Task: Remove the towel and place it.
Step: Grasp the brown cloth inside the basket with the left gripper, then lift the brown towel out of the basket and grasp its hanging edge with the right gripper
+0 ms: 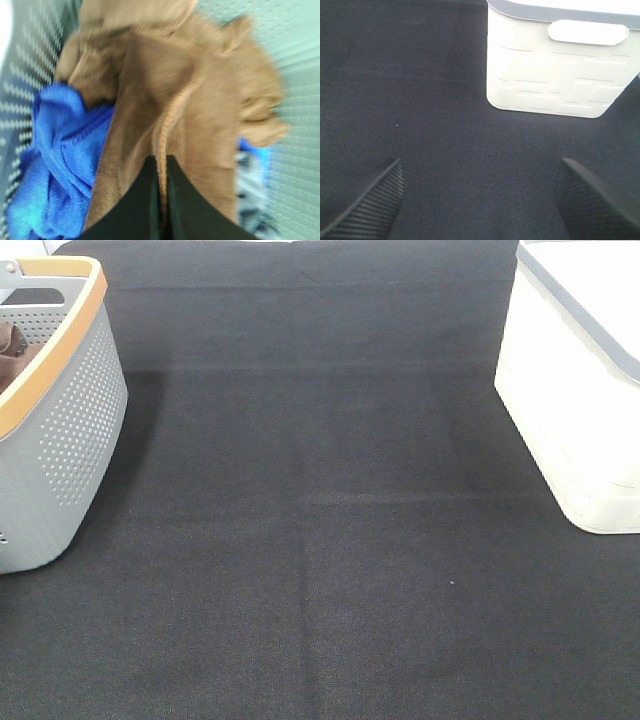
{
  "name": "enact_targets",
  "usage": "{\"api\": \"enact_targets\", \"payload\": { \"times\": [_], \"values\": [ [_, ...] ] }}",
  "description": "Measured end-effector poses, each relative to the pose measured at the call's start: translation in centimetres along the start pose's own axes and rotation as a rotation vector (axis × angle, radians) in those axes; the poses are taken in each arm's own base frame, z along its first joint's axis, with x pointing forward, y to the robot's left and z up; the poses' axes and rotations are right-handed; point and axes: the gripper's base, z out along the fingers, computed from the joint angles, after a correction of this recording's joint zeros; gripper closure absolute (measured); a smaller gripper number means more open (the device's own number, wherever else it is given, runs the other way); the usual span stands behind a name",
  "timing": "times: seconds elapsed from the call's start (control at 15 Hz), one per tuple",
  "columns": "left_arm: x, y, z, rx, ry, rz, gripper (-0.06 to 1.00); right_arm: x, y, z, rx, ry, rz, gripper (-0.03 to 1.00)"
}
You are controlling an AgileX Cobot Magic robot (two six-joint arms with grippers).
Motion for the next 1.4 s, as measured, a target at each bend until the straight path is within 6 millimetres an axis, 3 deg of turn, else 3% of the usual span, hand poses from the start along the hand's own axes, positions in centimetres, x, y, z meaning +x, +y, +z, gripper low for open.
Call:
{"api": "enact_targets", "payload": {
  "times": [0.2,0.27,0.47,0.67,1.07,1.4],
  "values": [
    [-1.6,-2.4,-6.8,0.042,-0.148,0.042,0.94,0.0,0.0,0.0,0.000,0.000,0.000,0.19],
    [-1.7,-3.7,-10.4,0.085,-0.234,0.066,0.94,0.0,0.0,0.0,0.000,0.000,0.000,0.19],
    [-1.2,-6.3,-16.7,0.195,-0.412,0.090,0.94,0.0,0.0,0.0,0.000,0.000,0.000,0.19],
    [-0.4,-9.5,-21.8,0.320,-0.590,0.121,0.94,0.0,0.0,0.0,0.000,0.000,0.000,0.19],
    [2.2,-20.0,-27.1,0.585,-0.878,0.248,0.94,0.0,0.0,0.0,0.000,0.000,0.000,0.19],
    [4.5,-25.5,-28.2,0.747,-0.966,0.268,0.94,0.0,0.3,0.0,-0.037,-0.004,0.016,0.19]
  ]
}}
